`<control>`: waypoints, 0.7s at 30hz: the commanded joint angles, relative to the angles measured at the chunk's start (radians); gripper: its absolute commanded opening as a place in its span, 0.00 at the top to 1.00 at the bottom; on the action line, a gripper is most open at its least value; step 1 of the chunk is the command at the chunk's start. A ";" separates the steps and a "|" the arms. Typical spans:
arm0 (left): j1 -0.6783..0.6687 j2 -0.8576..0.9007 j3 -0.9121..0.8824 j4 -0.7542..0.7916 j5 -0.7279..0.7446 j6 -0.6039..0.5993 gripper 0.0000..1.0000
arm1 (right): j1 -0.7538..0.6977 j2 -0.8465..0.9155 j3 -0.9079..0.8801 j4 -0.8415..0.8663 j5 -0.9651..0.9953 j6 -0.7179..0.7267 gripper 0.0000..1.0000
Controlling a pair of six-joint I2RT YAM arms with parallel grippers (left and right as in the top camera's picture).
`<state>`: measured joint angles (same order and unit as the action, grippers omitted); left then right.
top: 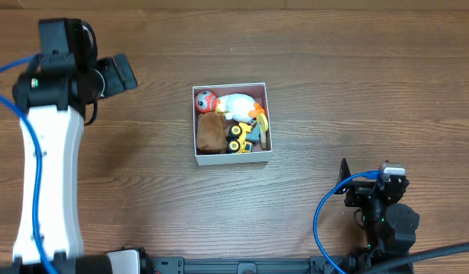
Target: Pack container
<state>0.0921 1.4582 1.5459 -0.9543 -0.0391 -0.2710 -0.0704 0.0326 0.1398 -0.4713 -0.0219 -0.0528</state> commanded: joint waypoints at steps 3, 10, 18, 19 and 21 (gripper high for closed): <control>-0.080 -0.347 -0.310 0.418 -0.045 0.296 0.00 | 0.003 -0.012 -0.004 -0.009 -0.005 0.000 0.00; -0.048 -0.845 -0.820 0.623 -0.046 0.331 0.00 | 0.003 -0.012 -0.004 -0.009 -0.005 0.000 0.00; 0.001 -1.218 -1.140 0.627 -0.021 0.316 0.00 | 0.003 -0.012 -0.004 -0.009 -0.005 0.000 0.00; 0.001 -1.256 -1.181 0.645 -0.006 0.315 0.00 | 0.003 -0.012 -0.004 -0.009 -0.005 0.000 0.00; 0.001 -1.304 -1.242 0.684 0.019 0.312 0.00 | 0.003 -0.012 -0.004 -0.009 -0.005 0.000 0.00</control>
<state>0.0860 0.2272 0.3836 -0.3061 -0.0635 0.0303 -0.0704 0.0326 0.1402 -0.4725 -0.0223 -0.0528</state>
